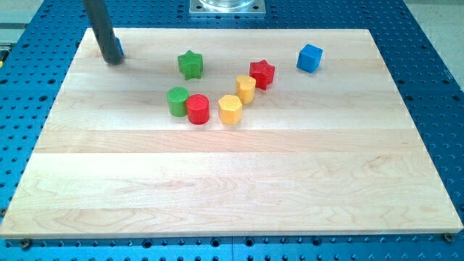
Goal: Place the yellow heart at the top center of the board
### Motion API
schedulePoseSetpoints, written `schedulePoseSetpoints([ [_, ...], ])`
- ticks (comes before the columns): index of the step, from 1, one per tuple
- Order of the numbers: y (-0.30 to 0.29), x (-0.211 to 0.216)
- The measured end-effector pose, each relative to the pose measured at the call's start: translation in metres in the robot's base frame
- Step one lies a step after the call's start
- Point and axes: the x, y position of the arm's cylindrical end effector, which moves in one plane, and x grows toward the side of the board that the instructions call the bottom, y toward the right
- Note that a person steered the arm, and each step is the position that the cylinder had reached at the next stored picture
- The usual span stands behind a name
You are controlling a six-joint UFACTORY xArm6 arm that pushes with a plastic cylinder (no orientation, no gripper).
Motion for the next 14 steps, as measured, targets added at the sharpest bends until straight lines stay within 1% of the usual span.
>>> schedulePoseSetpoints([
  [1, 0.0, -0.006],
  [5, 0.008, -0.006],
  [6, 0.085, -0.005],
  [7, 0.175, -0.005],
  [8, 0.243, -0.012],
  [9, 0.275, -0.012],
  [10, 0.276, -0.01],
  [11, 0.287, 0.022],
  [12, 0.328, 0.065],
  [13, 0.345, 0.116],
  [14, 0.321, 0.139],
])
